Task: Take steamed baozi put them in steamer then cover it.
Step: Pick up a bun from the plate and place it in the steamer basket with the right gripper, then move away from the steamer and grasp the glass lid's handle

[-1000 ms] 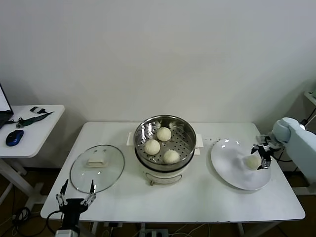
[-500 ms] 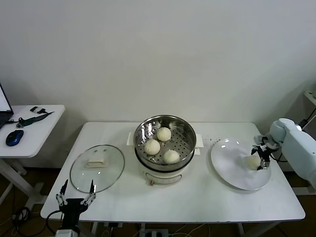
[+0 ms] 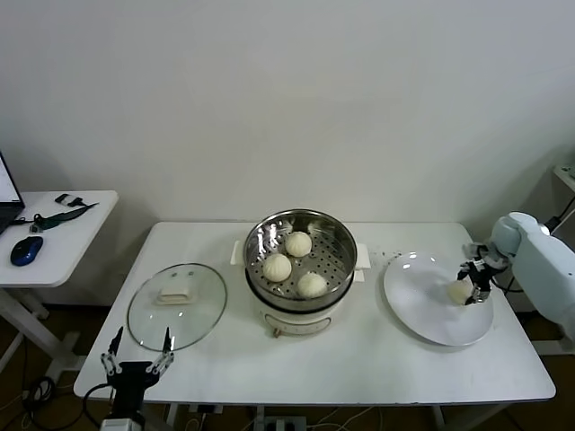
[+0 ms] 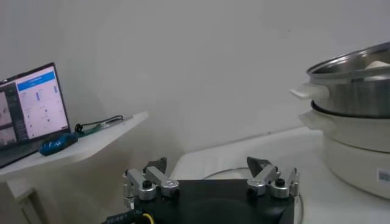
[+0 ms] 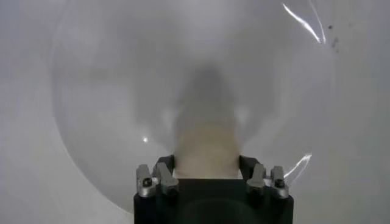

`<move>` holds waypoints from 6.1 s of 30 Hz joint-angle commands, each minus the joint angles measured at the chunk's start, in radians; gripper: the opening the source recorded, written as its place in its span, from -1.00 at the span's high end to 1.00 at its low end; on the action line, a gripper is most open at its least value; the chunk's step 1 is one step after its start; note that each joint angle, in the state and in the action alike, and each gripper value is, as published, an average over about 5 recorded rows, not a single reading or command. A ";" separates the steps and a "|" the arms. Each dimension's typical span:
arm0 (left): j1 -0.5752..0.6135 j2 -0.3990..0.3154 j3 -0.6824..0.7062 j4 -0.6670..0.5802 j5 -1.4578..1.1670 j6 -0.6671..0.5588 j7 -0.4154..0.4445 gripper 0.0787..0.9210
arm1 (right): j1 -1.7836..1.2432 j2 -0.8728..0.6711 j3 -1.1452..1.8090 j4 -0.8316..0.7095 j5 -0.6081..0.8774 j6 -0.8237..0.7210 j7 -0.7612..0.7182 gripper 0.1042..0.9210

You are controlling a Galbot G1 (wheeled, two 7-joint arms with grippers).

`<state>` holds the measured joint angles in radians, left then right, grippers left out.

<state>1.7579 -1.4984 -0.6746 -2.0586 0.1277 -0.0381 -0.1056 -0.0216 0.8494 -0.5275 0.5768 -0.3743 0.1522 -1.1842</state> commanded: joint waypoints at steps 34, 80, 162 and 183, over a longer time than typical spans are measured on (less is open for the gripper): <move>0.063 0.028 0.093 -0.039 0.023 -0.016 0.042 -0.77 | 0.810 0.294 -1.104 0.524 1.201 -0.415 0.133 -0.43; 0.052 0.025 0.069 -0.022 0.008 -0.021 0.043 -0.77 | 0.633 0.256 -0.946 0.435 1.024 -0.400 0.138 -0.76; -0.579 0.129 0.045 0.663 1.457 -0.004 -0.057 -0.77 | -1.284 0.076 1.157 0.912 0.898 0.032 0.901 -0.76; -0.673 0.131 0.055 0.765 1.461 0.008 -0.116 -0.77 | -1.269 0.095 1.149 0.890 0.848 0.040 0.887 -0.76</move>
<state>1.1315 -1.3713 -0.6307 -1.3461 1.5855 -0.0357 -0.1886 -1.2836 0.9390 0.6156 1.4730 0.4961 0.1899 -0.2892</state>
